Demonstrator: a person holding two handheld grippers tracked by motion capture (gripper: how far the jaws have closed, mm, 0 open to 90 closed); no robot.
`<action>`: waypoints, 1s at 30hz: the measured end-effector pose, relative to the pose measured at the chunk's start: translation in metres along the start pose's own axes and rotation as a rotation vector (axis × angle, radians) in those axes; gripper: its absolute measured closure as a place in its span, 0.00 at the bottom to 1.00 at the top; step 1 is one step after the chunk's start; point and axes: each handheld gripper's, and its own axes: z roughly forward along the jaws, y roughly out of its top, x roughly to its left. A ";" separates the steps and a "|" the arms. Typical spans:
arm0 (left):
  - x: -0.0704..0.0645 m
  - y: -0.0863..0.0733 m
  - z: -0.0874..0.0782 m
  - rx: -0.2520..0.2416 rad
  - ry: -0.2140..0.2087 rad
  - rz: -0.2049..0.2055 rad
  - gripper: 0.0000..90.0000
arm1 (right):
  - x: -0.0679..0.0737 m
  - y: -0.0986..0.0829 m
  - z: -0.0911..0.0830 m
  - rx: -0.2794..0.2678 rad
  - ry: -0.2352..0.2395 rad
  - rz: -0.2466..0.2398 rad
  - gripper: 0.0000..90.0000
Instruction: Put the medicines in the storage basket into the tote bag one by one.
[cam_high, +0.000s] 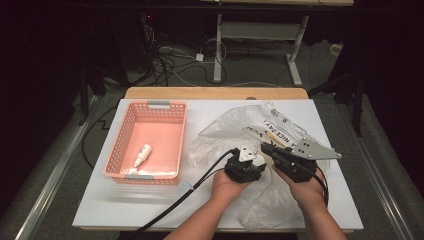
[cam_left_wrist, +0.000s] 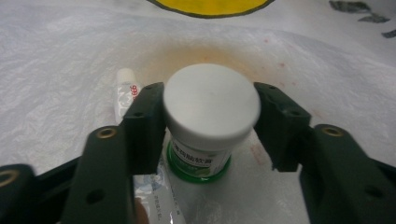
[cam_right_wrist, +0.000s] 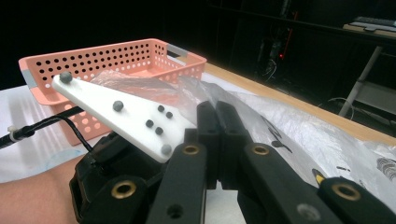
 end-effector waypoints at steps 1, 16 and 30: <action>0.000 0.000 -0.001 -0.005 0.000 -0.003 0.45 | 0.000 0.000 0.000 0.001 0.000 -0.001 1.00; -0.003 -0.010 -0.033 -0.013 -0.058 -0.008 0.31 | -0.001 -0.001 -0.001 0.004 -0.001 -0.004 1.00; -0.007 -0.028 -0.072 0.005 -0.111 -0.014 0.15 | -0.001 -0.004 -0.001 0.015 -0.004 0.001 1.00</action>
